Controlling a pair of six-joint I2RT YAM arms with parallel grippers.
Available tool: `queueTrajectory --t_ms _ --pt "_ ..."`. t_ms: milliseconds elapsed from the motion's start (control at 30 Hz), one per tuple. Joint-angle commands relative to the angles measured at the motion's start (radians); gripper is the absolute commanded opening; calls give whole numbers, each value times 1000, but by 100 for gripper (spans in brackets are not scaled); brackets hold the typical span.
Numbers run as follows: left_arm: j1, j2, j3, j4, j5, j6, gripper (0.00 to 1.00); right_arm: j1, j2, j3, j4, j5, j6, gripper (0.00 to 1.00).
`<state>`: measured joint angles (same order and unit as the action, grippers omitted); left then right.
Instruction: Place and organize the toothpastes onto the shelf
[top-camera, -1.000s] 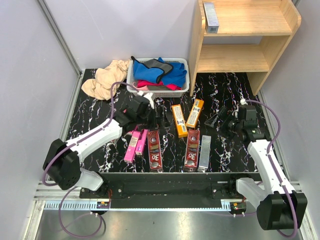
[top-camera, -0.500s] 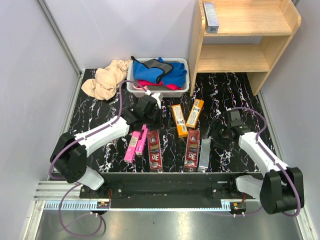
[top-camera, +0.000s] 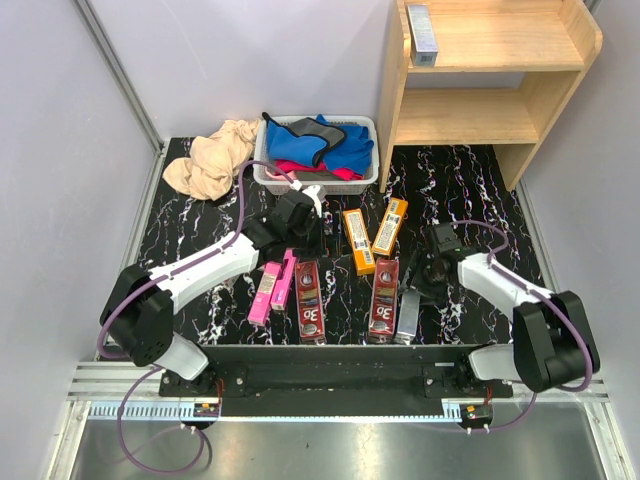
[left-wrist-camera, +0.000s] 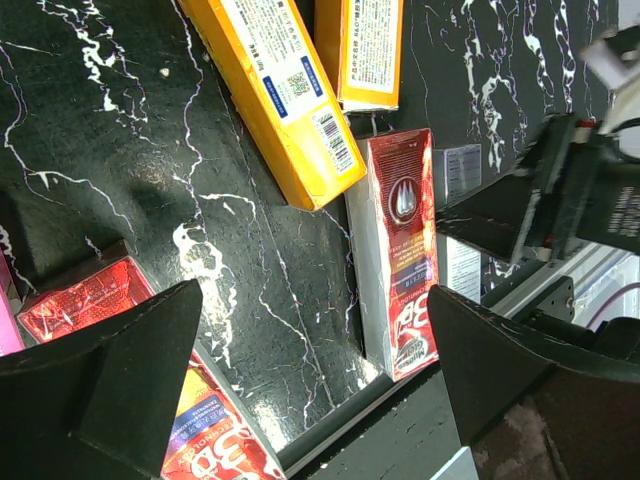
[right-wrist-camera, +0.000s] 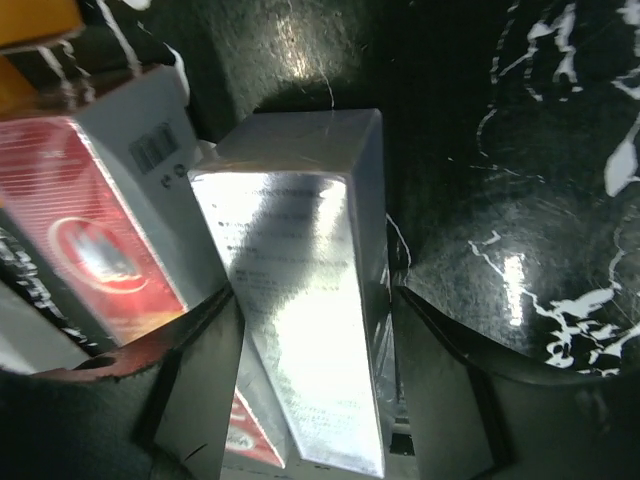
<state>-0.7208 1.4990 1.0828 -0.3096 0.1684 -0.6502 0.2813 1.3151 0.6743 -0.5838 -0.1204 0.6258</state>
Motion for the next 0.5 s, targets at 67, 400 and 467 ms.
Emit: queueTrajectory --t_ms 67,400,467 --pt "-3 -8 45 23 -21 24 99 84 75 33 7 74 18 59" --pt "4 -13 74 -17 -35 34 99 99 -5 87 -63 114 -12 34" --pt "14 -16 74 -17 -29 29 99 99 -33 114 -76 130 -41 33"
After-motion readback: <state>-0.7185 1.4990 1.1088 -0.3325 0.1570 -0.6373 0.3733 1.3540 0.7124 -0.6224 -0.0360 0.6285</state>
